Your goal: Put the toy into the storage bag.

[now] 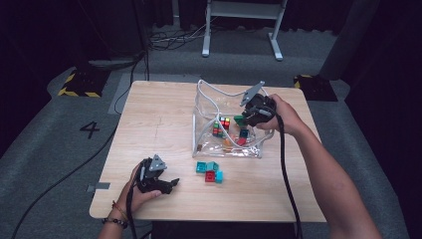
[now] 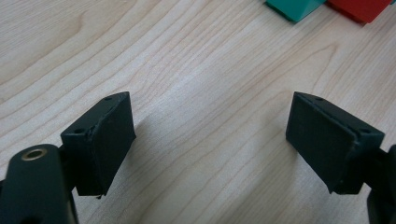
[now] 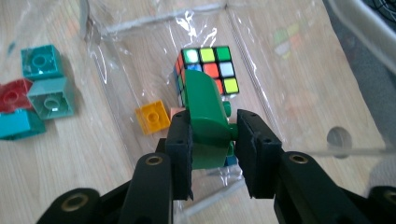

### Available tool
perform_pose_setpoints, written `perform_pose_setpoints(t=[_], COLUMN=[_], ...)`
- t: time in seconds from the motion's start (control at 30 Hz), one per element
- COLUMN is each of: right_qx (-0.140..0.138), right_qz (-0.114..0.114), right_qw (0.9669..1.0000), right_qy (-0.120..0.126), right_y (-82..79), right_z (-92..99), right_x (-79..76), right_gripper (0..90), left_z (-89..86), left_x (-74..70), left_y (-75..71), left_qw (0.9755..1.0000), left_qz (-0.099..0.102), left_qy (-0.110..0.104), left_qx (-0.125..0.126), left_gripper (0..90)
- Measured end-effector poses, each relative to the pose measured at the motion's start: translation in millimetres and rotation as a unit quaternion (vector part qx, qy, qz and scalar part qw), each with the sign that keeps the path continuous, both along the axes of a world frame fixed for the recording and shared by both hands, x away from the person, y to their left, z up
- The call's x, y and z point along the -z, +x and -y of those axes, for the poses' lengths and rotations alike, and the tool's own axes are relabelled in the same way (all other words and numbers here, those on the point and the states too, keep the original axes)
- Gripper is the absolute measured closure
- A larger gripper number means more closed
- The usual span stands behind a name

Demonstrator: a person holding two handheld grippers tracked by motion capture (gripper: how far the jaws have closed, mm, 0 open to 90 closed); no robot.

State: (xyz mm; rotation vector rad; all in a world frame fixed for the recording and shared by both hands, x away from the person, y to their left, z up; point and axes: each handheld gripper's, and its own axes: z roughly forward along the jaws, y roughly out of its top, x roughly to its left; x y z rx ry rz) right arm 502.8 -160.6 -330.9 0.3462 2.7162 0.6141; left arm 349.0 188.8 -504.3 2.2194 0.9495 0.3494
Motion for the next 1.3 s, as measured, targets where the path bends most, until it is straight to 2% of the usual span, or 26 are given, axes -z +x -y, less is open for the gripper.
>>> perform_pose_setpoints(t=[0.2,0.33,0.6,0.83,0.93,0.97,1.0,1.07,1.23,1.3], right_qx=[0.014,0.024,0.041,0.048,0.046,0.048,0.046,0.046,0.047,0.049], right_qz=[-0.01,-0.012,-0.017,-0.015,-0.017,-0.013,-0.016,-0.008,-0.004,0.001], right_qw=[0.9998,0.9993,0.9983,0.9979,0.9976,0.9977,0.9972,0.9974,0.9943,0.992], right_qy=[0.006,0.026,0.04,0.039,0.05,0.046,0.057,0.055,0.096,0.116], right_y=[-1.3,-1.5,-0.7,-1.7,-2.9,-3.3,-3.4,-4.2,-12.2,-16.8], right_z=[22.1,37.6,59.9,65.3,65.8,66.4,66.8,68.1,72.2,73.9], right_x=[-0.6,-1.5,-0.9,-3.1,-2.2,-2.8,-1.2,-1.8,-5.1,-5.9], right_gripper=[67.7,67.7,67.5,67.2,66.8,66.7,66.6,65.2,61.2,58.7], left_z=[0.0,0.1,0.1,0.0,0.1,0.0,0.0,0.0,0.1,0.1], left_x=[0.0,0.1,0.1,0.0,0.1,0.0,0.0,0.0,0.1,0.0], left_y=[0.0,-0.2,-0.1,0.0,-0.1,0.0,0.0,0.0,-0.1,-0.1], left_qw=[1.0,1.0,1.0,1.0,1.0,1.0,1.0,1.0,1.0,1.0], left_qz=[0.0,-0.002,-0.001,0.0,-0.001,0.0,0.0,0.0,-0.001,-0.001], left_qy=[0.0,-0.001,-0.001,0.0,-0.001,0.0,0.0,0.0,-0.001,-0.001], left_qx=[0.0,-0.001,0.0,0.0,0.0,0.0,0.0,0.0,0.0,0.0], left_gripper=[15.6,15.6,15.6,15.6,15.6,15.6,15.6,15.6,15.6,15.6])
